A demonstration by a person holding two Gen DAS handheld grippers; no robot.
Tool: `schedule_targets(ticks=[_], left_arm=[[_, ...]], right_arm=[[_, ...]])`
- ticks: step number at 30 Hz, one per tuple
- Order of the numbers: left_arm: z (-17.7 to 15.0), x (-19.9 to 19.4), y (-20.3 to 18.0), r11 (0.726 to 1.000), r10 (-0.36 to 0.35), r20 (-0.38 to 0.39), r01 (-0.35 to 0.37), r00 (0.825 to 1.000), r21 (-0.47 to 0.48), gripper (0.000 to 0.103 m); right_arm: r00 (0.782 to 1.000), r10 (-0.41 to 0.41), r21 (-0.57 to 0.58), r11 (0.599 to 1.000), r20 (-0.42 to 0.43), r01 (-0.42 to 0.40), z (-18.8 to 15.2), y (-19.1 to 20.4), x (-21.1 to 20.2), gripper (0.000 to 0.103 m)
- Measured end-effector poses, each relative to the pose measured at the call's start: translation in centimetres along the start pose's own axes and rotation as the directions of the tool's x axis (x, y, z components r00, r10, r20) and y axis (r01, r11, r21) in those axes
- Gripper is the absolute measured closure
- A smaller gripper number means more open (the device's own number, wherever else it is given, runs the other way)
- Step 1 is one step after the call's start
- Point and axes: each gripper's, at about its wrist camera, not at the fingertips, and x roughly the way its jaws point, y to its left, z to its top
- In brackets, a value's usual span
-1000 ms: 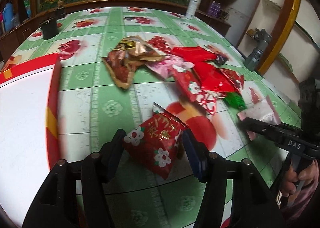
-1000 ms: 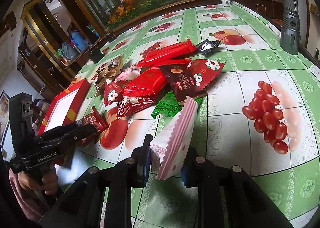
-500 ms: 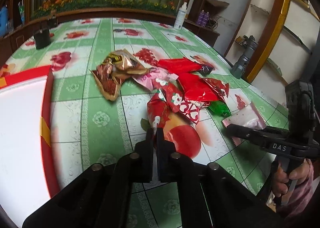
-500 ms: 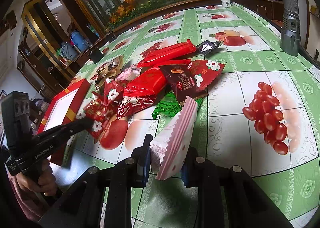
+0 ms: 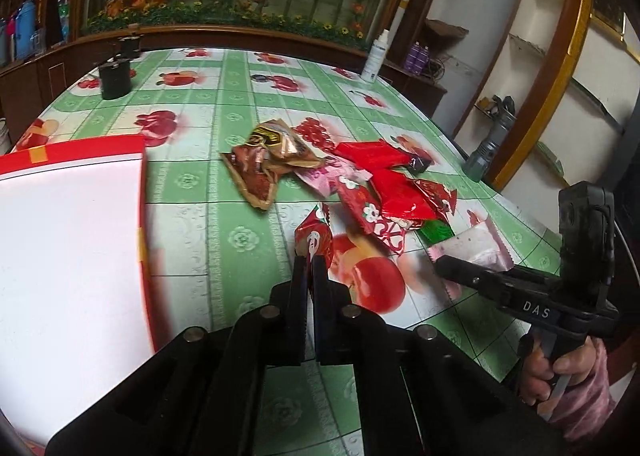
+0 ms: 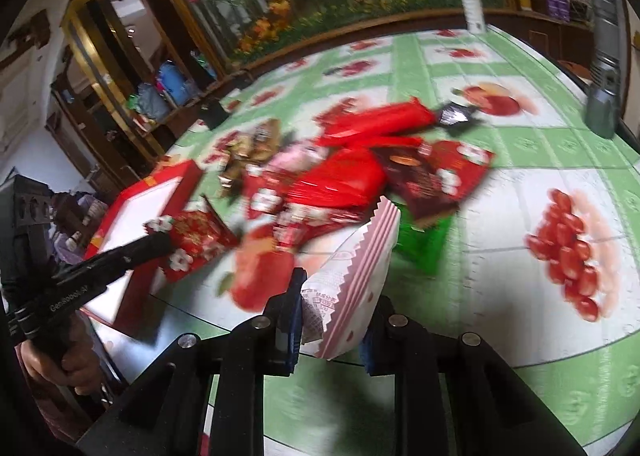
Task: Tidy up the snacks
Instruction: 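Carry both held packets toward the red-rimmed white tray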
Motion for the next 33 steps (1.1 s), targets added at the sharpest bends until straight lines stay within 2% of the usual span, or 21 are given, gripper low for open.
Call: schedule_targets(ticks=[7, 13, 18, 20, 23, 25, 31, 33], left_arm=[[-0.1, -1.3, 1.7, 0.999, 0.0, 0.021, 0.001, 1.0, -0.038, 0.103], [-0.6, -0.9, 2.0, 0.999, 0.007, 0.003, -0.007, 1.0, -0.05, 0.103], [-1.0, -0.2, 1.8, 0.999, 0.001, -0.029, -0.002, 1.0, -0.038, 0.103], [-1.1, 0.2, 1.7, 1.0, -0.006, -0.052, 0.004, 0.999, -0.031, 0.103], [-1.2, 1.2, 1.3, 1.0, 0.007, -0.087, -0.008, 0.996, -0.013, 0.101], [-1.2, 1.7, 1.3, 1.0, 0.017, -0.099, -0.019, 0.995, -0.02, 0.094], [-0.8, 3.5, 1.2, 0.998, 0.063, -0.103, -0.065, 0.993, -0.018, 0.093], [-0.8, 3.8, 0.8, 0.997, 0.075, -0.11, -0.075, 0.991, 0.006, 0.101]], right_arm=[[0.997, 0.057, -0.099, 0.993, -0.044, -0.061, 0.8, 5.3, 2.6, 0.08], [0.998, 0.023, -0.169, 0.985, -0.063, -0.034, 2.4, 9.3, 6.2, 0.08], [0.996, -0.011, -0.121, 0.993, -0.088, 0.0, 3.3, 8.8, 8.0, 0.08], [0.99, -0.005, -0.114, 0.993, -0.14, -0.011, 3.2, 8.4, 8.7, 0.08], [0.987, 0.049, -0.093, 0.994, -0.153, -0.064, 3.3, 8.0, 8.8, 0.08], [0.984, 0.082, -0.079, 0.992, -0.159, -0.096, 3.3, 7.8, 8.8, 0.08], [0.977, 0.14, -0.028, 0.989, -0.161, -0.146, 3.4, 6.8, 8.8, 0.08], [0.974, 0.161, -0.002, 0.986, -0.158, -0.164, 3.3, 6.4, 8.9, 0.08]])
